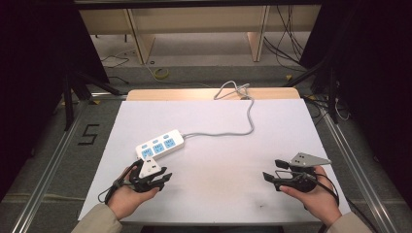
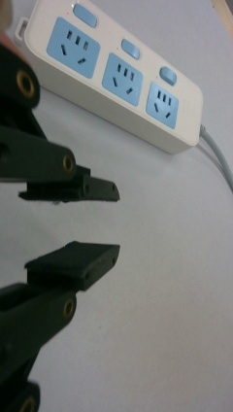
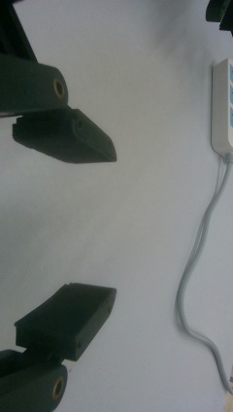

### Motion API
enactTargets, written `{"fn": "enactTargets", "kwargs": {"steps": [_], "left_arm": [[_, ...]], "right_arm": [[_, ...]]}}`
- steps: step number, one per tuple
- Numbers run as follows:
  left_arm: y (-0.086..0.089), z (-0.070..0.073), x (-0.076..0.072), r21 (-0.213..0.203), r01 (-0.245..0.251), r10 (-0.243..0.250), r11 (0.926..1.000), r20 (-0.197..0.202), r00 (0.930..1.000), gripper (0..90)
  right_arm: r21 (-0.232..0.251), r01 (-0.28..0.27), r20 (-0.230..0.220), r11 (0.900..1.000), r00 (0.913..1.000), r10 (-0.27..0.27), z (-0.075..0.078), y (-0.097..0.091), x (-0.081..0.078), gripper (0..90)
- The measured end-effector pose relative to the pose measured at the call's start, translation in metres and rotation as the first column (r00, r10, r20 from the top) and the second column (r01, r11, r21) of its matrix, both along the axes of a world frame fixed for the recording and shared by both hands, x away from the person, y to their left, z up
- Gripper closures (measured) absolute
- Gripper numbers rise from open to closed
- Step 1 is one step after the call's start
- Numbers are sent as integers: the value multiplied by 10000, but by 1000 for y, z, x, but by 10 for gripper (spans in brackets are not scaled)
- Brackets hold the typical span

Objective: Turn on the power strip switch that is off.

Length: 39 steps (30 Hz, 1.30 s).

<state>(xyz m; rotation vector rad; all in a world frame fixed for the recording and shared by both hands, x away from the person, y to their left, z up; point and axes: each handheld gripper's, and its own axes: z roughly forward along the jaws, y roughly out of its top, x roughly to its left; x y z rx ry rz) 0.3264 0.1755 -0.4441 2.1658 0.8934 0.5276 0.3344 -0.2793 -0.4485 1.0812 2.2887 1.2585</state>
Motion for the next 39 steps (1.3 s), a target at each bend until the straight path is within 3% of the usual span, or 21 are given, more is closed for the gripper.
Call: {"fn": "enactTargets", "kwargs": {"steps": [1,4,9,16,39], "left_arm": [[1,1,1,-37,-88,88,10000,-23,10000,771],[6,3,3,-253,-293,290,9992,-129,9995,895],[7,3,5,-259,-389,379,9989,-348,9987,897],[4,5,9,109,-330,336,9994,-514,9981,897],[8,8,31,138,-783,791,9968,-824,9934,897]], "right_arm": [[0,0,0,10000,10000,0,0,0,0,316],[1,-14,19,10000,10000,14,0,0,0,316],[-27,7,13,10000,10000,-6,0,1,0,316],[-72,-27,6,10000,10000,27,-1,1,1,315],[-138,-51,-53,9999,10000,51,-2,2,2,315]]}}
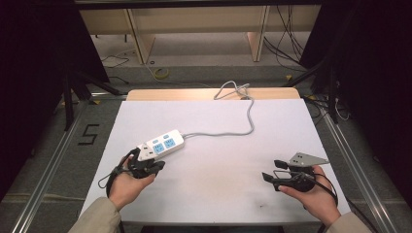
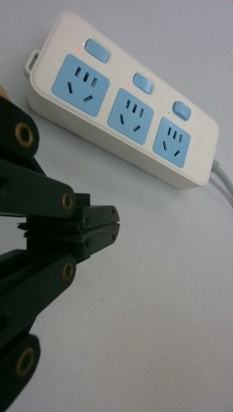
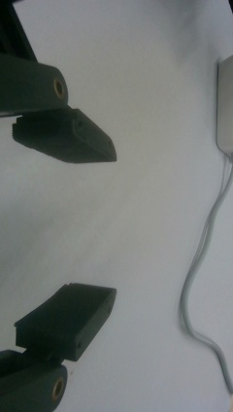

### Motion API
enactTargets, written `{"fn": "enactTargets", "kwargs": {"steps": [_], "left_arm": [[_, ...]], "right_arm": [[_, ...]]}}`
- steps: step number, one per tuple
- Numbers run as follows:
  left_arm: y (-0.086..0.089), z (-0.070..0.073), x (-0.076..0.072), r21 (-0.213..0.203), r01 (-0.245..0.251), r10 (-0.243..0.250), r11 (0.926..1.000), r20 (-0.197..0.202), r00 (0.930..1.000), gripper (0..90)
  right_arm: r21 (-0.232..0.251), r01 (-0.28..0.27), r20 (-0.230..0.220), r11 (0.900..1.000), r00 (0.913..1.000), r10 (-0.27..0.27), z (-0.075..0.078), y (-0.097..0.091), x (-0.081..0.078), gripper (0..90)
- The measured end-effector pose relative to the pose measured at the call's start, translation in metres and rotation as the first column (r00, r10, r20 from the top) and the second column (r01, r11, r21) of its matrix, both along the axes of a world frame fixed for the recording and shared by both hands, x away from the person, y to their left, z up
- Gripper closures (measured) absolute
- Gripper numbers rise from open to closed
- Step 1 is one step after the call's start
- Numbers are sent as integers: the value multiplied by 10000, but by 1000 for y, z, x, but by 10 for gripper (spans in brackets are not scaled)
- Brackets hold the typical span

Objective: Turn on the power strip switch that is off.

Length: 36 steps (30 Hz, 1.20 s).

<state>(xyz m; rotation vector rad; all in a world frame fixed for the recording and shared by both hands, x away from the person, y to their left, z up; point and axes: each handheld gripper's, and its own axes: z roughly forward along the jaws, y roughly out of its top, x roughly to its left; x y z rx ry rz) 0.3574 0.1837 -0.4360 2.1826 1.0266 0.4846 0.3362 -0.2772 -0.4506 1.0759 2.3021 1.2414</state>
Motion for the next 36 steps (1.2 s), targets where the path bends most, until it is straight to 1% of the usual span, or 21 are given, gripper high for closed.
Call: {"fn": "enactTargets", "kwargs": {"steps": [6,11,17,18,20,36], "left_arm": [[0,0,6,62,-41,41,10000,0,10000,897],[0,1,11,80,-128,129,9999,-70,9999,897],[1,1,16,199,-156,160,9997,-201,9997,897],[1,1,17,160,-194,197,9997,-180,9996,897],[1,1,19,236,-179,184,9996,-188,9997,897],[2,3,34,312,-468,473,9984,-146,9988,898]], "right_arm": [[-5,6,-4,10000,10000,-6,0,0,0,315],[6,28,-17,10000,10000,-28,0,1,0,314],[-1,10,-34,10000,10000,-10,0,2,0,314],[2,25,-33,10000,10000,-25,0,2,0,314],[9,36,-24,10000,10000,-35,0,2,0,314],[1,73,-78,10000,9999,-73,-1,2,0,314]]}}
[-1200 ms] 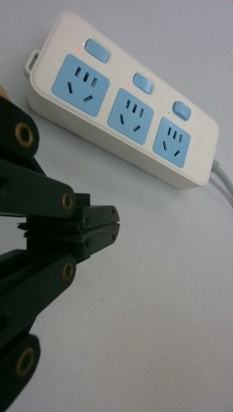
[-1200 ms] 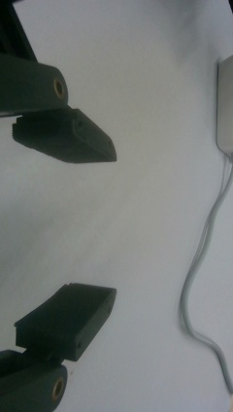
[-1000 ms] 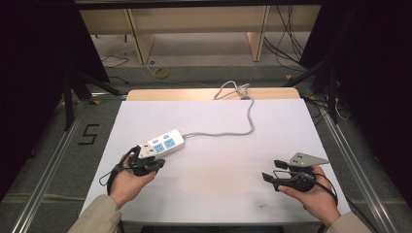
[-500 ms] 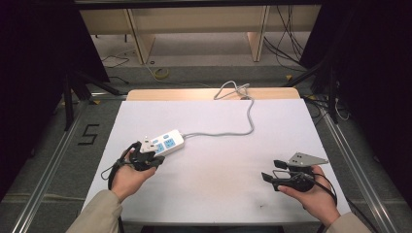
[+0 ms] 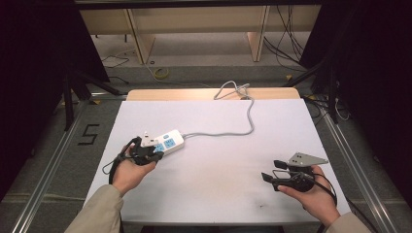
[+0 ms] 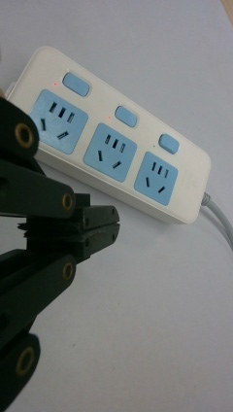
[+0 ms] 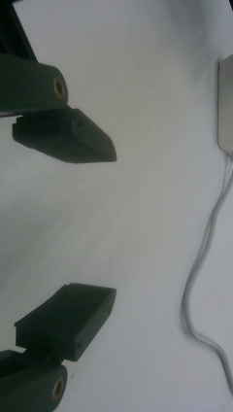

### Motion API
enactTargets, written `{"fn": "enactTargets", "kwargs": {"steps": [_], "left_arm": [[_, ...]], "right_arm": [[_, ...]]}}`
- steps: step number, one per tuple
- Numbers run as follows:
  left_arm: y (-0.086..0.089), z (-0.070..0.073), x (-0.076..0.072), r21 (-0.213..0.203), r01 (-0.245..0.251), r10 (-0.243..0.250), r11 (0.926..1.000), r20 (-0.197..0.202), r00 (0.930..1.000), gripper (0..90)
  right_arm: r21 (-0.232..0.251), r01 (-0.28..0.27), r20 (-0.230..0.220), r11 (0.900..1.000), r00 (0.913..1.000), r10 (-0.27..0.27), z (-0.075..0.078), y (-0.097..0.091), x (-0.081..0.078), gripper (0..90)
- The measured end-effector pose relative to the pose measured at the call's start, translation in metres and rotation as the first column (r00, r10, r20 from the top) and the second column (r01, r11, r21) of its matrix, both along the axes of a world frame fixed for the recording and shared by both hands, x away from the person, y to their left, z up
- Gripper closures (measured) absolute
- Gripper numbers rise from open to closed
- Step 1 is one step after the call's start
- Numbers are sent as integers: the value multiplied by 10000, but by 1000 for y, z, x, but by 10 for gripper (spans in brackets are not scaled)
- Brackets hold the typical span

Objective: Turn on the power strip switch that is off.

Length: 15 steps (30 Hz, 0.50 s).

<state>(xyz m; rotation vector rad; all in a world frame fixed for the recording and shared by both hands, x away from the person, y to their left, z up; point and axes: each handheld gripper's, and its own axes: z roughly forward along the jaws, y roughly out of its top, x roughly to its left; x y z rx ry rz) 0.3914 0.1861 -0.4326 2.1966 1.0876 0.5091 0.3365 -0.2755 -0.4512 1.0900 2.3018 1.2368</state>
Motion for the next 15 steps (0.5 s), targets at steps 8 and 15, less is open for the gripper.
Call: {"fn": "enactTargets", "kwargs": {"steps": [8,15], "left_arm": [[-1,1,6,84,-86,87,9999,-32,10000,898],[-2,1,12,151,-103,103,9998,0,9999,898]], "right_arm": [[1,0,10,10000,10000,0,0,0,0,314],[8,6,6,10000,10000,-6,0,0,0,314]]}}
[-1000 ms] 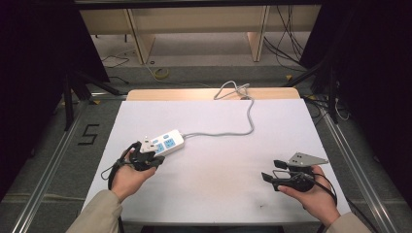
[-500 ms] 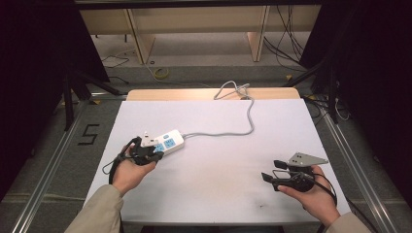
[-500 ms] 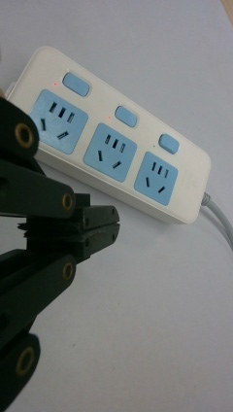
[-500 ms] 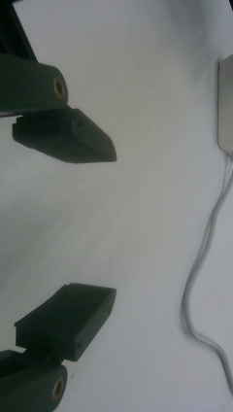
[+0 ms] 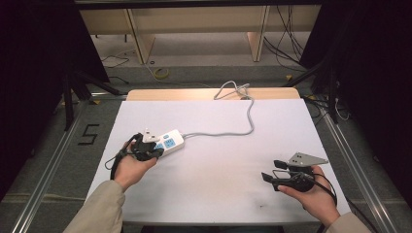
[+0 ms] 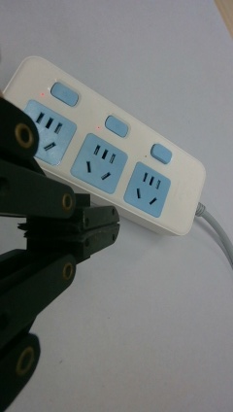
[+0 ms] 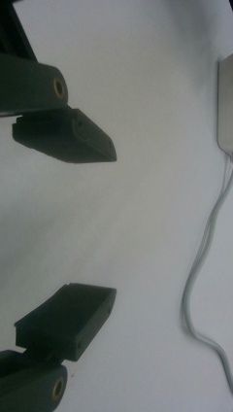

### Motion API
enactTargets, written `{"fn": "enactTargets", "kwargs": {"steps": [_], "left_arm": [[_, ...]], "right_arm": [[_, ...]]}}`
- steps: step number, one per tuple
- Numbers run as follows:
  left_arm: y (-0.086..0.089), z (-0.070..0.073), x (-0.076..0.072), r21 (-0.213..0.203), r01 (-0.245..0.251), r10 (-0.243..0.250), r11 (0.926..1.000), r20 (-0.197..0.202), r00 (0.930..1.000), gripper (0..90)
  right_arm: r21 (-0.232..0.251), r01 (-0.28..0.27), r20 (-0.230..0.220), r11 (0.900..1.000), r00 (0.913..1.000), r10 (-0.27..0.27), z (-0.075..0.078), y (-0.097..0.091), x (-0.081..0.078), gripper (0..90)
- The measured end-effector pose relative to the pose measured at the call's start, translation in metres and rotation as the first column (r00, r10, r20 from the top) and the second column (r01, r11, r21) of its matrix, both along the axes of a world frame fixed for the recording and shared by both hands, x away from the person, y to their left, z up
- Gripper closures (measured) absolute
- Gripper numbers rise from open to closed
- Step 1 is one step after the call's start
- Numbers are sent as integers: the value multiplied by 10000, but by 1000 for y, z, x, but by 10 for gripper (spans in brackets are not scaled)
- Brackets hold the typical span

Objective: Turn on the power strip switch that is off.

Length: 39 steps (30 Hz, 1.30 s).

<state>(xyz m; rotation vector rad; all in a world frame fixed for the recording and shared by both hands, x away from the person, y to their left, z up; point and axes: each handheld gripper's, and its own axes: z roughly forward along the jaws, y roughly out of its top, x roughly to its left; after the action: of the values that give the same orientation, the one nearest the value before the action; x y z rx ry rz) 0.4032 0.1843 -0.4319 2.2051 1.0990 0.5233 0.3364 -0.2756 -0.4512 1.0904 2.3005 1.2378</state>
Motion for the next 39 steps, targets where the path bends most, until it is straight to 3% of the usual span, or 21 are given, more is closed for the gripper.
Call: {"fn": "enactTargets", "kwargs": {"steps": [39], "left_arm": [[-3,1,25,134,-243,244,9996,-104,9996,899]], "right_arm": [[-25,35,-43,10000,10000,-35,-1,-1,0,316]]}}
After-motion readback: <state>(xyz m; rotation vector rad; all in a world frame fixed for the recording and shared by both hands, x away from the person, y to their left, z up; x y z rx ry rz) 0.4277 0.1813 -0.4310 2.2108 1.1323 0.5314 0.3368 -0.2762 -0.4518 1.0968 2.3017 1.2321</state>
